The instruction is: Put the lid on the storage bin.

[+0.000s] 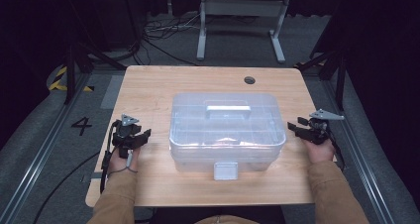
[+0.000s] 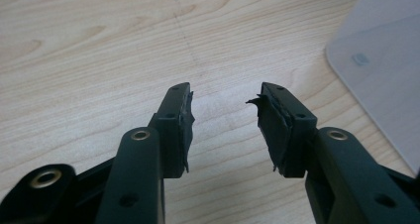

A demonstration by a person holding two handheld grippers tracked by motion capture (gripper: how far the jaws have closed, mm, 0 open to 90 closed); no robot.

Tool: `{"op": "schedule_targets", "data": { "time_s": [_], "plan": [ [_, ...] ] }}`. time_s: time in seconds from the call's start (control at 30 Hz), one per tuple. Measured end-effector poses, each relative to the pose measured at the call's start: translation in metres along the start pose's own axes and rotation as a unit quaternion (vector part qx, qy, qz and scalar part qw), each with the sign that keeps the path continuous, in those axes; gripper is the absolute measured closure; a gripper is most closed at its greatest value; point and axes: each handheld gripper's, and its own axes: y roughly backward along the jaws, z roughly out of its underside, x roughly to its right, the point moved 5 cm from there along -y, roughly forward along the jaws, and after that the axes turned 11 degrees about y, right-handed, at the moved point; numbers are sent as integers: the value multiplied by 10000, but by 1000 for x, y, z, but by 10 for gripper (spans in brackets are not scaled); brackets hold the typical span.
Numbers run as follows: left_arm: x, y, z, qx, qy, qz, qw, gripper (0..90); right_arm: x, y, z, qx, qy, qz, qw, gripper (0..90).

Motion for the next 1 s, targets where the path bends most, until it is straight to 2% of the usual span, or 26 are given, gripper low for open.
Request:
{"op": "schedule_targets", "data": {
  "time_s": [0.03,0.1,0.37,0.5,0.57,0.63,0.7,0.8,0.9,0.93,0.97,1.0],
  "plan": [
    [0,-2,1,-25,41,41,10000,562,-1,-3,2,-74,50,21,10000,438],
    [0,-4,3,-61,-6,-2,10000,558,-1,-7,5,-209,90,12,9997,437],
    [5,-12,7,-286,-204,-13,9994,546,-3,-12,9,-338,84,-83,9994,406],
    [7,-17,9,-513,-259,40,9983,536,-3,-13,10,-376,102,-95,9992,394],
    [8,-21,11,-661,-326,26,9973,529,-3,-13,10,-387,81,-96,9992,389],
    [10,-23,11,-710,-452,24,9964,523,-3,-13,10,-392,87,-92,9992,388],
    [11,-23,12,-710,-510,-15,9962,502,-3,-14,10,-406,86,-107,9991,382],
    [11,-24,13,-686,-596,38,9959,475,-3,-14,10,-426,72,-137,9990,372],
    [10,-25,12,-657,-585,20,9961,418,-3,-15,10,-456,71,-145,9988,354],
    [9,-26,12,-606,-610,59,9963,418,-3,-15,10,-481,75,-137,9987,350],
    [8,-27,13,-539,-605,85,9967,339,-3,-16,11,-541,75,-153,9984,326],
    [7,-29,13,-450,-620,135,9970,339,-3,-16,11,-541,75,-153,9984,326]
  ]
}}
